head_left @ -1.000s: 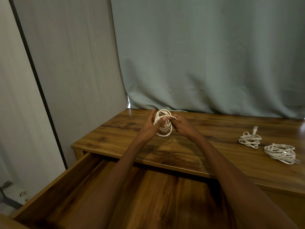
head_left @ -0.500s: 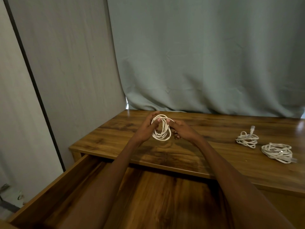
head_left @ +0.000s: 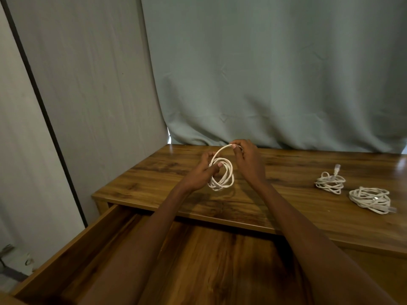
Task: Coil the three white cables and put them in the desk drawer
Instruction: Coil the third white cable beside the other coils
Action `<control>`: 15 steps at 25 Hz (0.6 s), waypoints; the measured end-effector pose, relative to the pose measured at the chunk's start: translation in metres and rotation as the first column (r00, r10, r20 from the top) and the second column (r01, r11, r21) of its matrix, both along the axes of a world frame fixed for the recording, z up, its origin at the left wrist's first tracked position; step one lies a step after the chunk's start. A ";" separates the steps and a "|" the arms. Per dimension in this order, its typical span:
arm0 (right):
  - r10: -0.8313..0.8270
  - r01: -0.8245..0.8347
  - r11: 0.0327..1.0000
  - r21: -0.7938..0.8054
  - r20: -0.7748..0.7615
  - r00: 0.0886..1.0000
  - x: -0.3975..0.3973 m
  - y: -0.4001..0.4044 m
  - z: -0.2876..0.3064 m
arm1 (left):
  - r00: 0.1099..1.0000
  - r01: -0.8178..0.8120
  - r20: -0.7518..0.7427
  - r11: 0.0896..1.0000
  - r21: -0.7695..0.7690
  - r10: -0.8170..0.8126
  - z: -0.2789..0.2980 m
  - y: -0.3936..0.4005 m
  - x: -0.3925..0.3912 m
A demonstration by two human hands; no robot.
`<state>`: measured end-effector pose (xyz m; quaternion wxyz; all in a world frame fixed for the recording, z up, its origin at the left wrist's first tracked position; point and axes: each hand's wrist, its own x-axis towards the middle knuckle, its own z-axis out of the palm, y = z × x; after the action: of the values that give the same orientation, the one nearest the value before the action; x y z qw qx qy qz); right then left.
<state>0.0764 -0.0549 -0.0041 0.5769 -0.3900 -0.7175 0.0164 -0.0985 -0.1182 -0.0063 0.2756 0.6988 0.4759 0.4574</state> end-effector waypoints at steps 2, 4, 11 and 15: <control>-0.136 0.119 0.987 0.109 0.173 0.976 0.004 0.006 0.000 | 0.999 -0.014 0.033 0.999 0.031 0.013 0.002 0.001 0.000; -0.119 0.109 0.993 0.051 0.290 0.950 0.006 0.009 0.002 | 0.999 -0.017 0.048 0.998 0.061 0.014 0.002 0.002 -0.002; 0.334 -0.584 0.650 -0.486 -0.507 0.794 -0.009 0.000 0.005 | 1.000 0.006 0.025 0.984 0.176 -0.011 0.004 0.005 -0.001; 0.327 -0.683 0.579 -0.445 -0.640 0.695 -0.005 0.000 0.000 | 0.997 -0.042 0.063 0.983 0.177 0.031 0.001 0.003 -0.002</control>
<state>0.0710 -0.0551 -0.0043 0.5322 -0.3172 -0.5744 0.5351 -0.1003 -0.1155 -0.0058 0.2176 0.6977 0.4371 0.5241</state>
